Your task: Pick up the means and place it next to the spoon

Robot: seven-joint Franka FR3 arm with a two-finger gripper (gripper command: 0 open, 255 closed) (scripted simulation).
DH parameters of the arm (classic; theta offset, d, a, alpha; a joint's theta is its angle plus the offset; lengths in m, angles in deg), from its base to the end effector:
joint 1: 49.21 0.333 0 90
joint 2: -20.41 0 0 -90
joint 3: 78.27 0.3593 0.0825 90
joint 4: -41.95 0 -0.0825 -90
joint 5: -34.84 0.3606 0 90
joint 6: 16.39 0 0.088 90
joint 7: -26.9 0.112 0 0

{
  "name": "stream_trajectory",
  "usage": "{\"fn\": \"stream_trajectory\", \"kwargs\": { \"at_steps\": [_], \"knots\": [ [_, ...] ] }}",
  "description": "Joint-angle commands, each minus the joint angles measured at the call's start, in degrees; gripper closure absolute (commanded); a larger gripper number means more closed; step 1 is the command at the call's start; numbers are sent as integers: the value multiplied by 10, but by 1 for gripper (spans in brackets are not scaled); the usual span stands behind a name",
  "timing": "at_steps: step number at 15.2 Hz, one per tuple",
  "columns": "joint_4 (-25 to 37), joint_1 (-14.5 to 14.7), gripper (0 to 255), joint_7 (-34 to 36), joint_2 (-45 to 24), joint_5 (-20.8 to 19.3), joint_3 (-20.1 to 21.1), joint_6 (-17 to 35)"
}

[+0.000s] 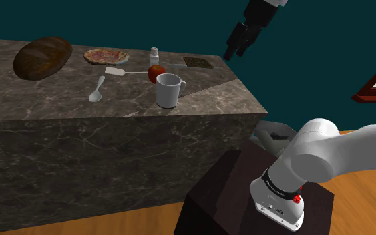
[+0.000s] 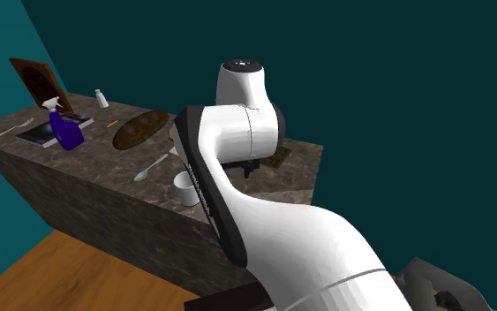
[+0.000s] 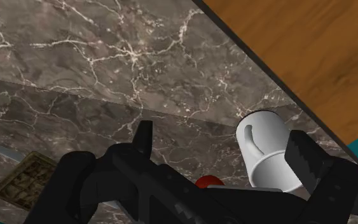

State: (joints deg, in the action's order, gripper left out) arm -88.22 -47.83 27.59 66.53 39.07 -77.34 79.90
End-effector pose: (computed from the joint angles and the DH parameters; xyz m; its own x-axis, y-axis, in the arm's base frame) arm 0.2575 0.0206 0.6703 0.9773 0.0169 0.2110 0.0311 -0.9974 -0.0642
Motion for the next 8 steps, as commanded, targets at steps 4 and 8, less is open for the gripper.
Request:
{"fn": "stream_trajectory", "kwargs": {
  "at_steps": [4, 8],
  "knots": [
    [1, 9, 0, -77, -39, -18, -39, 31],
    [19, 22, 0, -178, -103, -34, -88, 70]
  ]
}}
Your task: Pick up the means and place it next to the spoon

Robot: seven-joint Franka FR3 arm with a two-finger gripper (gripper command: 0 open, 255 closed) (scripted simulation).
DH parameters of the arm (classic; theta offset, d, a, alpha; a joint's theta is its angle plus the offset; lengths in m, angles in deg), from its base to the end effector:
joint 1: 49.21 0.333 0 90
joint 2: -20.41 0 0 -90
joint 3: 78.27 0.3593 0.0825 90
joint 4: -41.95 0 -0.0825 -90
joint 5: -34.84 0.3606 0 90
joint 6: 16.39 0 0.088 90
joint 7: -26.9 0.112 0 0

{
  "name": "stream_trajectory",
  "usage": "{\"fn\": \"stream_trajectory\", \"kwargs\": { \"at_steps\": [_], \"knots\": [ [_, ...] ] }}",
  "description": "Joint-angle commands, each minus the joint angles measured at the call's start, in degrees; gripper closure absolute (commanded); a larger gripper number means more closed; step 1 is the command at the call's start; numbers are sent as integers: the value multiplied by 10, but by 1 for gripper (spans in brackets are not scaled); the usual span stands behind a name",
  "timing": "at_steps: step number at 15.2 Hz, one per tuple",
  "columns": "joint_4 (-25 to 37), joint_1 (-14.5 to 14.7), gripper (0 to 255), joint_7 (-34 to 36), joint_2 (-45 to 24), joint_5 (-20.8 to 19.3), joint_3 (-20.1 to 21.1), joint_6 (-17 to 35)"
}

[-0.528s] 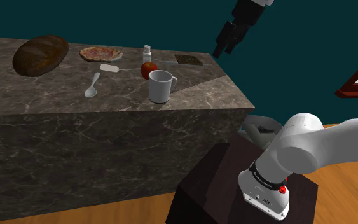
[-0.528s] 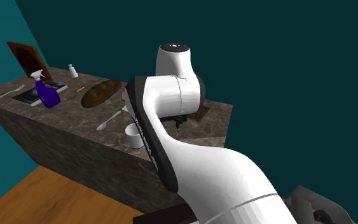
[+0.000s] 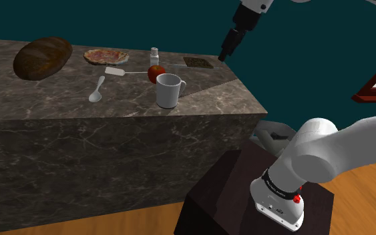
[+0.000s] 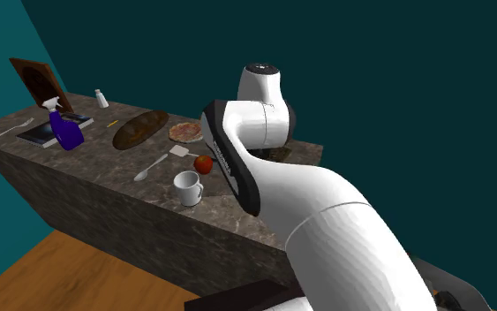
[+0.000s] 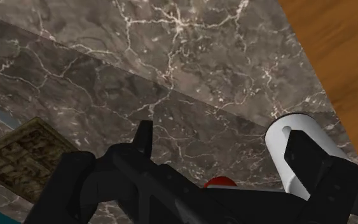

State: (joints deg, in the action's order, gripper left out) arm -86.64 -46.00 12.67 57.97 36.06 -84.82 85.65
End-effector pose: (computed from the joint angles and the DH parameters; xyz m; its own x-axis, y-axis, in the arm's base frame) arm 0.3163 -0.0311 0.6494 0.9595 0.1946 0.2036 0.2072 -0.9774 -0.0420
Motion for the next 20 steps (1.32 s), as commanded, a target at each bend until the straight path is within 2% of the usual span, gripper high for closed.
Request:
{"fn": "stream_trajectory", "kwargs": {
  "at_steps": [1, 7, 12, 16, 20],
  "knots": [
    [11, 7, 0, -54, -36, -6, -25, 21],
    [76, 33, 0, -206, -158, -2, -90, 65],
    [159, 49, 0, -334, -275, 27, -132, 84],
    [242, 50, 0, -434, -377, 64, -151, 83],
    [343, 37, 0, -524, -481, 103, -153, 69]
  ]
}}
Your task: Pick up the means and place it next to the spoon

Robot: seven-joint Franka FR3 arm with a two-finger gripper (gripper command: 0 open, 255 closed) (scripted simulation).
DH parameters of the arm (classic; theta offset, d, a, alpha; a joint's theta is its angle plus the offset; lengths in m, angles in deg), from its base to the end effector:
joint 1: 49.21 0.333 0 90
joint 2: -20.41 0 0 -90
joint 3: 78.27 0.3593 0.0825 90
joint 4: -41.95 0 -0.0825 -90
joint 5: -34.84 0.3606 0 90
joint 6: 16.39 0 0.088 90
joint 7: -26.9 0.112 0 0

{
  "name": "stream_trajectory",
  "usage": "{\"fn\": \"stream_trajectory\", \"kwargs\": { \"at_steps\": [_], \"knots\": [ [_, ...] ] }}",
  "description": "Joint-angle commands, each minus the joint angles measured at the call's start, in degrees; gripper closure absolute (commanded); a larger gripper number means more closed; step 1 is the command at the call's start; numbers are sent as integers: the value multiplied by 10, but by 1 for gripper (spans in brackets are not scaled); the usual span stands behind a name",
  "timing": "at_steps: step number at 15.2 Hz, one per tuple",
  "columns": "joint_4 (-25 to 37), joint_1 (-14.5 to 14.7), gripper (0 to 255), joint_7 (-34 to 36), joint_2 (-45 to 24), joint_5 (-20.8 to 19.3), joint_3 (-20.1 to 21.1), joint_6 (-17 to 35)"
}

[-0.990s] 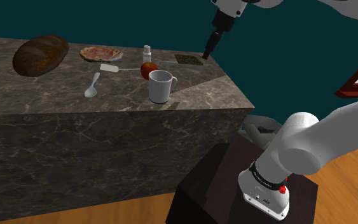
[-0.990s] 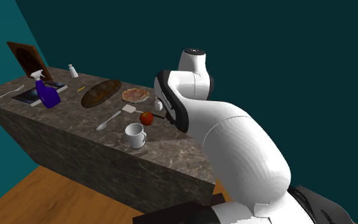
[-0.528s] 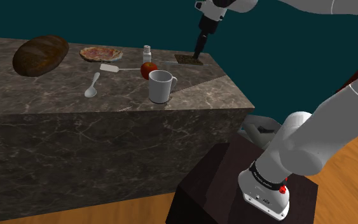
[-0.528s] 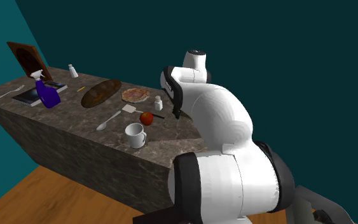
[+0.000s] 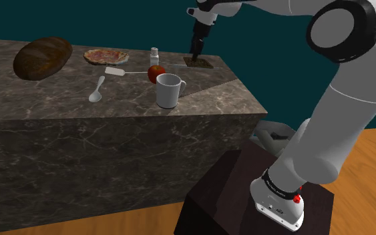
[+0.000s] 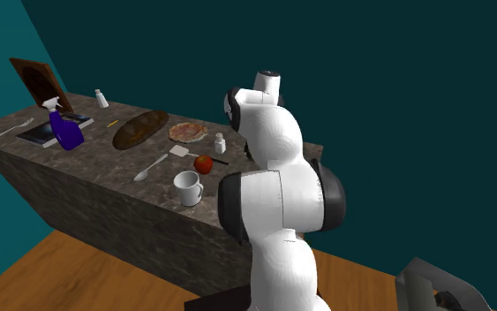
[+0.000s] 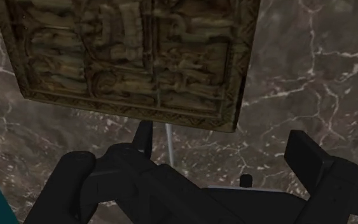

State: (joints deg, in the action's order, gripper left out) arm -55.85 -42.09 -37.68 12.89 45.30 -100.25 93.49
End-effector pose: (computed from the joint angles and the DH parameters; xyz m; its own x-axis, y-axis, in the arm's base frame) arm 0.5802 -0.1262 0.5639 0.6741 0.7229 0.1519 0.7287 -0.6844 0.0234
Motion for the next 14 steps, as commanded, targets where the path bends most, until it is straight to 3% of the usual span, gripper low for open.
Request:
{"fn": "stream_trajectory", "kwargs": {
  "at_steps": [1, 3, 14],
  "knots": [
    [64, -7, 0, -41, -57, 19, 4, -15],
    [120, -19, 0, -75, -107, 33, 10, -28],
    [80, -16, 0, -81, -120, 40, 15, 24]
  ]
}}
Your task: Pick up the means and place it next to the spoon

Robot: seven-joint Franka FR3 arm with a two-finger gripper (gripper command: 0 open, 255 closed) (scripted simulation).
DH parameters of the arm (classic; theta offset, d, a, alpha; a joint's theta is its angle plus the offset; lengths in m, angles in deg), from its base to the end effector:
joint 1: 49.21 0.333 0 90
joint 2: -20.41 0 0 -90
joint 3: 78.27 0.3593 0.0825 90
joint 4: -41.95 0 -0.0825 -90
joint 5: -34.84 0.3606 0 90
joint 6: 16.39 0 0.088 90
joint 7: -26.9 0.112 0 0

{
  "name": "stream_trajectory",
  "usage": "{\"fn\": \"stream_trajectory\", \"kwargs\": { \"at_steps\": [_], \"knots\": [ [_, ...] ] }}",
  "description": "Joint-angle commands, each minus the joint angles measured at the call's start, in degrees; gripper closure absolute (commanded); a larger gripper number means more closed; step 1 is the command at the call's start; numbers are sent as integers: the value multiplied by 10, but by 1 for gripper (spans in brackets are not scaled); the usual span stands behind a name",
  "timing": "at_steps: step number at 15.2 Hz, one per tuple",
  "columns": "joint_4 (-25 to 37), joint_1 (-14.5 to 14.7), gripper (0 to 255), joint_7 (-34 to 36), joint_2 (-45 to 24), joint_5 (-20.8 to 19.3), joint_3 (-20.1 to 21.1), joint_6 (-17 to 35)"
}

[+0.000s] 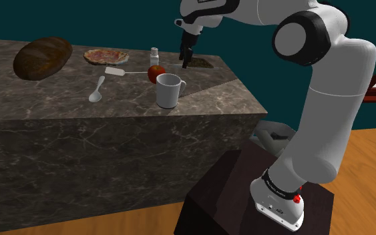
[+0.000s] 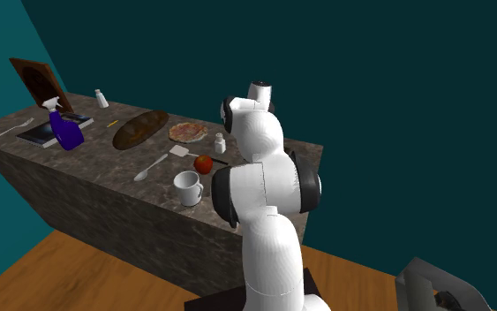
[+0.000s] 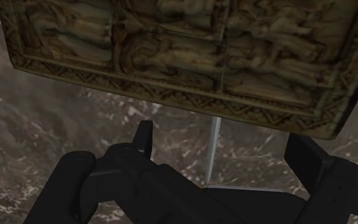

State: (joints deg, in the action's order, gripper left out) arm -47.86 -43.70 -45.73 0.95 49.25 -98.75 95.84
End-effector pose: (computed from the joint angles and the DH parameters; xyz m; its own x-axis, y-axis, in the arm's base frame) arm 0.6461 -0.1205 0.5078 0.5802 0.8027 0.1376 0.8075 -0.5890 0.0312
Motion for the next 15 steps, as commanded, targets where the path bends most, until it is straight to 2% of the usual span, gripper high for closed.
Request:
{"fn": "stream_trajectory", "kwargs": {
  "at_steps": [1, 5, 6, 15],
  "knots": [
    [0, 0, 0, 0, 0, 0, 0, 1],
    [0, 0, 0, 0, 0, 0, 0, 1],
    [0, 0, 255, 0, 0, 0, 0, 1],
    [0, 0, 255, 0, 0, 0, 0, 1]
  ]
}}
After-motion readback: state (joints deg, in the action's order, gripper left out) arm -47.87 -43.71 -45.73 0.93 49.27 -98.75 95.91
